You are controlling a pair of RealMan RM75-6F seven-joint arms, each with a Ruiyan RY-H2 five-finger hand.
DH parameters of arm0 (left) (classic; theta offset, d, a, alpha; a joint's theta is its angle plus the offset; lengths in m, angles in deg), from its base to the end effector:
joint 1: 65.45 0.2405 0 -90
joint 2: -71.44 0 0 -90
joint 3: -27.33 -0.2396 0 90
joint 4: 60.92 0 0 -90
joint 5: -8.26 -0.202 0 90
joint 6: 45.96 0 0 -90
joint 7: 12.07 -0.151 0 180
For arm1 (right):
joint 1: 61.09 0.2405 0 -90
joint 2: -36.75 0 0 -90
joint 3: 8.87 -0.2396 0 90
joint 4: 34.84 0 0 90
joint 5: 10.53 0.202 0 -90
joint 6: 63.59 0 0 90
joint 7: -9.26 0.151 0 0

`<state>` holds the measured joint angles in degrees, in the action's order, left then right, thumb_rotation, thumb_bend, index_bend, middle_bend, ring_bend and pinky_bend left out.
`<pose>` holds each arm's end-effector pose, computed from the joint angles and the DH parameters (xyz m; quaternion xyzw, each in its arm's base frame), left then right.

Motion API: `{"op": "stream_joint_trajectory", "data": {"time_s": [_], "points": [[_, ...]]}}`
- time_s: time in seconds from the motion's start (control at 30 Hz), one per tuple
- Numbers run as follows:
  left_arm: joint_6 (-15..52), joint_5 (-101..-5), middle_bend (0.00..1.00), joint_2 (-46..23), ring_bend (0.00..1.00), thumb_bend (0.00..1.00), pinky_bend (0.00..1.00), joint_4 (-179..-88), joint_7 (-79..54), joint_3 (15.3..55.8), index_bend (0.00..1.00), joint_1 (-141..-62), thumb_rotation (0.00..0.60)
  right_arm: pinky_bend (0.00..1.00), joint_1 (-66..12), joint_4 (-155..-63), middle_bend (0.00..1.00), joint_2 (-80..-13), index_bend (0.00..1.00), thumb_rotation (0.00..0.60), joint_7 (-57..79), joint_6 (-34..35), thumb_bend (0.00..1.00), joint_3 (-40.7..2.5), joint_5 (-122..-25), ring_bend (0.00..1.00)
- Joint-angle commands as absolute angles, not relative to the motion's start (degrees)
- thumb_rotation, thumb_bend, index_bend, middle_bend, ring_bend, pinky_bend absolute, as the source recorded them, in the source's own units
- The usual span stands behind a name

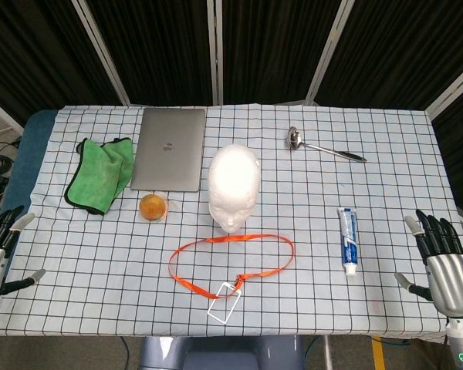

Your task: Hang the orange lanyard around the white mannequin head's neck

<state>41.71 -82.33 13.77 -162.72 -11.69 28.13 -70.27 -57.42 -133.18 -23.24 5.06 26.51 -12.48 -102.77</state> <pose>-0.2590 0.1761 0.1750 -0.6057 -0.3848 -0.4231 0.5532 -0.2605 -0.1801 0.1792 0.6101 -0.3270 0.4220 0.5854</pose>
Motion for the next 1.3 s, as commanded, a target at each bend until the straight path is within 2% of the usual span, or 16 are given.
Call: {"op": "stream_joint_trajectory", "data": {"time_s": [0.03, 0.27, 0.37, 0.43, 0.63, 0.8, 1.0, 1.3], "points": [[41.6, -82.2, 0.00, 13.7, 0.00, 0.00, 0.00, -162.6, -11.6, 28.2, 0.00, -70.3, 0.600, 0.00, -57.4, -133.2, 0.00, -23.3, 0.08, 0.600, 5.0, 26.4, 0.00, -12.4, -102.8, 0.00], [41.7, -82.2, 0.00, 13.6, 0.00, 0.00, 0.00, -162.7, -11.9, 28.3, 0.00, -70.3, 0.600, 0.00, -56.5, -133.3, 0.00, -23.7, 0.12, 0.600, 5.9, 22.8, 0.00, -11.7, -101.3, 0.00], [41.6, -82.1, 0.00, 13.4, 0.00, 0.00, 0.00, -162.7, -12.3, 28.4, 0.00, -70.3, 0.600, 0.00, -54.0, -131.9, 0.00, -24.7, 0.25, 0.600, 6.0, 17.9, 0.05, -12.0, -99.9, 0.00], [41.2, -81.7, 0.00, 13.2, 0.00, 0.00, 0.00, -162.8, -12.5, 28.5, 0.00, -70.5, 0.600, 0.00, -50.8, -129.3, 0.00, -26.6, 0.33, 0.600, 5.9, 13.6, 0.11, -12.9, -99.5, 0.00], [39.4, -79.6, 0.00, 12.3, 0.00, 0.00, 0.00, -162.2, -13.5, 29.4, 0.00, -71.5, 0.600, 0.00, -43.2, -127.2, 0.00, -30.2, 0.44, 0.600, 4.5, 1.3, 0.22, -15.5, -94.2, 0.00], [36.8, -76.5, 0.00, 11.2, 0.00, 0.00, 0.00, -161.2, -13.9, 30.5, 0.00, -72.7, 0.600, 0.00, -38.2, -126.8, 0.00, -33.5, 0.45, 0.600, -2.0, -6.6, 0.31, -17.5, -87.2, 0.00], [34.8, -74.0, 0.00, 10.4, 0.00, 0.00, 0.00, -160.1, -14.8, 31.2, 0.00, -73.7, 0.600, 0.00, -33.8, -125.3, 0.00, -38.1, 0.46, 0.600, -9.1, -12.7, 0.32, -18.7, -78.2, 0.00], [33.3, -73.1, 0.00, 9.1, 0.00, 0.00, 0.00, -158.3, -15.1, 31.6, 0.00, -74.7, 0.600, 0.00, -30.0, -122.1, 0.00, -44.2, 0.47, 0.600, -15.0, -14.6, 0.32, -18.8, -69.1, 0.00]]}}
